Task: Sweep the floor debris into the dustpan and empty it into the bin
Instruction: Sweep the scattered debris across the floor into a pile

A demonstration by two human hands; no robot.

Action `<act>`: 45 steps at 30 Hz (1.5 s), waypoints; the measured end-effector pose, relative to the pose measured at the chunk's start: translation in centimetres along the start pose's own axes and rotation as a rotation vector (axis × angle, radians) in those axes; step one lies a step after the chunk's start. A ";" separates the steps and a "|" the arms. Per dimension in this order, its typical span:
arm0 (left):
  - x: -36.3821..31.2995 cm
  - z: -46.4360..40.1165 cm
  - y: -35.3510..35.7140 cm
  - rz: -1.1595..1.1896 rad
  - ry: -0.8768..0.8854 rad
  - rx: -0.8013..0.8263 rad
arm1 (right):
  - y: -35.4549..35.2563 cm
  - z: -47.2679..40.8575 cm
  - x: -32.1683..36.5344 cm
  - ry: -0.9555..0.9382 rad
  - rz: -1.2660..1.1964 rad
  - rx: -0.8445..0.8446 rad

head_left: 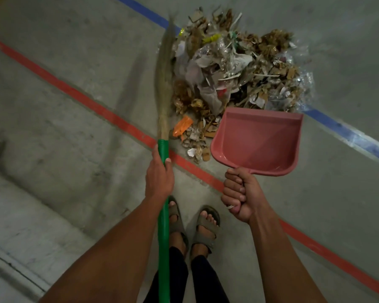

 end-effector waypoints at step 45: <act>1.1 -7.1 2.0 -0.114 0.383 0.237 | -4.1 -8.2 -13.8 0.278 -0.077 0.081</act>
Point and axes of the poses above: each hand's wrist, its own z-axis away from the middle knuckle, its own y-axis out of the palm, x = y × z, the point moved 8 cm from there along -z, towards the middle knuckle, and after that the axes turned 6 degrees about -x, right-handed, at the moved point
